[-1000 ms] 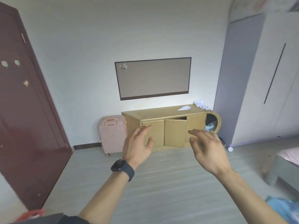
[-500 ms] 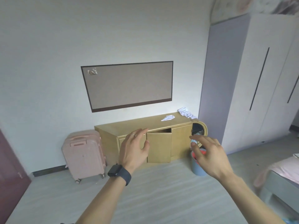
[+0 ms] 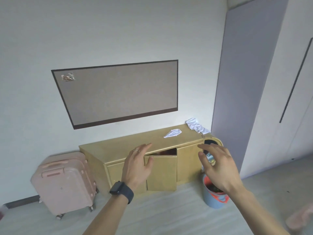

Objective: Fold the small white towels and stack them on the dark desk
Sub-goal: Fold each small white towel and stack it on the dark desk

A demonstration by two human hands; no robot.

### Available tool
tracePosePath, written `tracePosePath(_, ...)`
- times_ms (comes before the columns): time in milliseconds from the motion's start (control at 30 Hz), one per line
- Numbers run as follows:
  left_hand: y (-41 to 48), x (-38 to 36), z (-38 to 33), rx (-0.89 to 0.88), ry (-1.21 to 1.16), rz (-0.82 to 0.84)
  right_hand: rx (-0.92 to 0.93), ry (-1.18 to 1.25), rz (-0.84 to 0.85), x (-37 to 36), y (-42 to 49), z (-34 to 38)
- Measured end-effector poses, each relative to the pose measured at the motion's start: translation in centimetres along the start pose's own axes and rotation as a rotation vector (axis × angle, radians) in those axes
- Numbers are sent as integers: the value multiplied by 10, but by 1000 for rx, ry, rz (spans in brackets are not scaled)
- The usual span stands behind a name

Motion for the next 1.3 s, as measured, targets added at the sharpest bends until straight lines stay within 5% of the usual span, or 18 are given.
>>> tracePosePath(333, 156, -114, 58, 124, 37, 20, -10, 72, 160, -120, 144, -120)
tracePosePath(833, 381, -305, 189, 306, 22, 260, -239, 86, 347, -332, 322, -272)
tracePosePath(1300, 552, -496, 260, 560, 91, 466, -464, 67, 764, -517, 448, -509)
Point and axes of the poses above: each hand's wrist, its own y-axis towards the middle knuckle, its own x-axis out of the back of the hand, z = x × y, the point moved 5 cm from there along y, towards the middle knuckle, and after that the axes turned 4 degrees about x, right-handed, at the moved point
